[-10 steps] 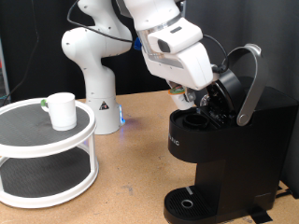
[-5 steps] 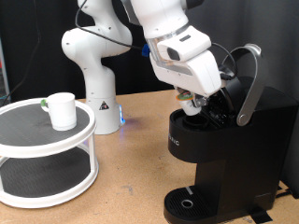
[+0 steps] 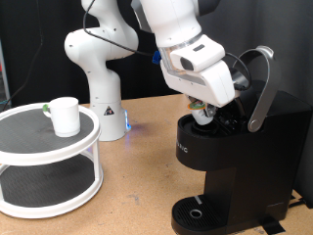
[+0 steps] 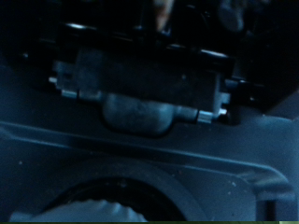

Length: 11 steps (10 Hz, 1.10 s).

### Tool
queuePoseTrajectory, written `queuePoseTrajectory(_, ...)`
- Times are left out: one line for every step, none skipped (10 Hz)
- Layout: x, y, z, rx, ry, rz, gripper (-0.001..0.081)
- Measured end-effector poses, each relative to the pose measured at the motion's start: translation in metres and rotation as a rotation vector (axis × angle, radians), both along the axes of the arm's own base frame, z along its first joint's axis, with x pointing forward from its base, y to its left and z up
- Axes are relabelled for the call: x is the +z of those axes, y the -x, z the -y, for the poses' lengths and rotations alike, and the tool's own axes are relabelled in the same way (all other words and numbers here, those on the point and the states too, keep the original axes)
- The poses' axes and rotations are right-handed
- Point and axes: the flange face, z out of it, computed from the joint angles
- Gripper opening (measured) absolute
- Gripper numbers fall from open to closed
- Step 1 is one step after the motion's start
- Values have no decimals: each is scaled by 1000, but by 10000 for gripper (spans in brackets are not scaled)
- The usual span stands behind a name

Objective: Make a cup of coffee with the keurig machine

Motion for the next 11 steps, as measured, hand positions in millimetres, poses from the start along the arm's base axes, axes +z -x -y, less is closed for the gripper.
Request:
queuePoseTrajectory(-2,0,0,-7,-3,2,290)
queuePoseTrajectory(-5,-1,-1,-14,-8,2,290)
queuePoseTrajectory(-9,-2,-2,-19,-11,0,290)
queuePoseTrajectory(-13,-3,-3,-21,-10,-2,290)
queuePoseTrajectory(-17,-4,-4,-22,-8,-5,290)
queuePoseTrajectory(-22,-5,-5,-23,-7,-9,290)
queuePoseTrajectory(-22,-6,-6,-24,-10,-8,290)
queuePoseTrajectory(-23,-6,-7,-25,-13,-8,290)
queuePoseTrajectory(-23,-6,-7,-25,-13,-8,290)
queuePoseTrajectory(-22,-6,-7,-25,-13,-7,290)
queuePoseTrajectory(-22,-6,-7,-26,-14,-5,290)
